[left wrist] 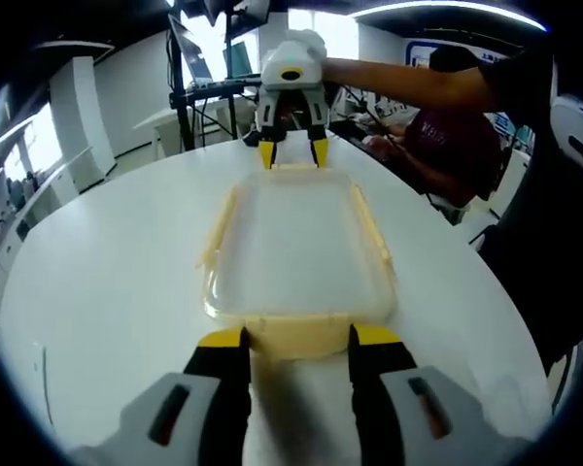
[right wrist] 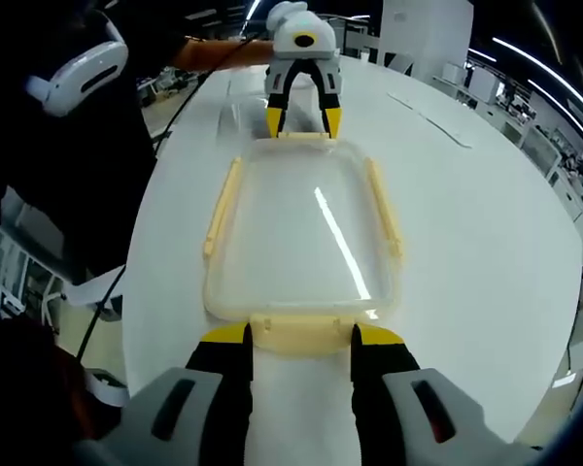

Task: Snap each plastic latch of the storage box into its locked position after aligning the lid with the box until every specified latch is closed and the lid sits flush.

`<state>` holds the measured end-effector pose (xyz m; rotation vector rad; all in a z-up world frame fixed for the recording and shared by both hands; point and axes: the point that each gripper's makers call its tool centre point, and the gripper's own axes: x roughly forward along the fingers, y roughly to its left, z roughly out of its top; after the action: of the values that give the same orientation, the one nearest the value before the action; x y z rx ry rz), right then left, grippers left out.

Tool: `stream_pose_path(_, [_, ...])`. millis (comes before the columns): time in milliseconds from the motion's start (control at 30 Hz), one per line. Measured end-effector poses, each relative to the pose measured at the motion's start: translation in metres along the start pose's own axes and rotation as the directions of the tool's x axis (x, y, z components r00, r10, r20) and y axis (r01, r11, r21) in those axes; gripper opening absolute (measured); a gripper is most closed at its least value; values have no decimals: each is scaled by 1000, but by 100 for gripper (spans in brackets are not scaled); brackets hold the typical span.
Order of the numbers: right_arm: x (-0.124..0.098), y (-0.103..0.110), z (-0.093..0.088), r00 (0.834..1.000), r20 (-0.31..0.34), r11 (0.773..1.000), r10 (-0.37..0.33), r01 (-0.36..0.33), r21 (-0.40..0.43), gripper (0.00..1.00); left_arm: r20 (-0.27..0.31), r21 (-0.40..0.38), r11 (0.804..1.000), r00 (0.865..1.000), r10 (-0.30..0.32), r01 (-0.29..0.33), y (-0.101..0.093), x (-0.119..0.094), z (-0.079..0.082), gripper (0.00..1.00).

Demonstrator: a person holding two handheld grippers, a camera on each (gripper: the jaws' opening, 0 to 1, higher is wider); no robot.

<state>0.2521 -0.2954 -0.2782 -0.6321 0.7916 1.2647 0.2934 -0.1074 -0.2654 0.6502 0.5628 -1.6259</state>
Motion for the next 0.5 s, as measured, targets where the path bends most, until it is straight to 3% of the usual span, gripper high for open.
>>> stream_pose_path(500, [-11,9,17,999,31,1000,-17,18,-22,38,13,18,1000,1000,19,-20,-13,-16,6,38])
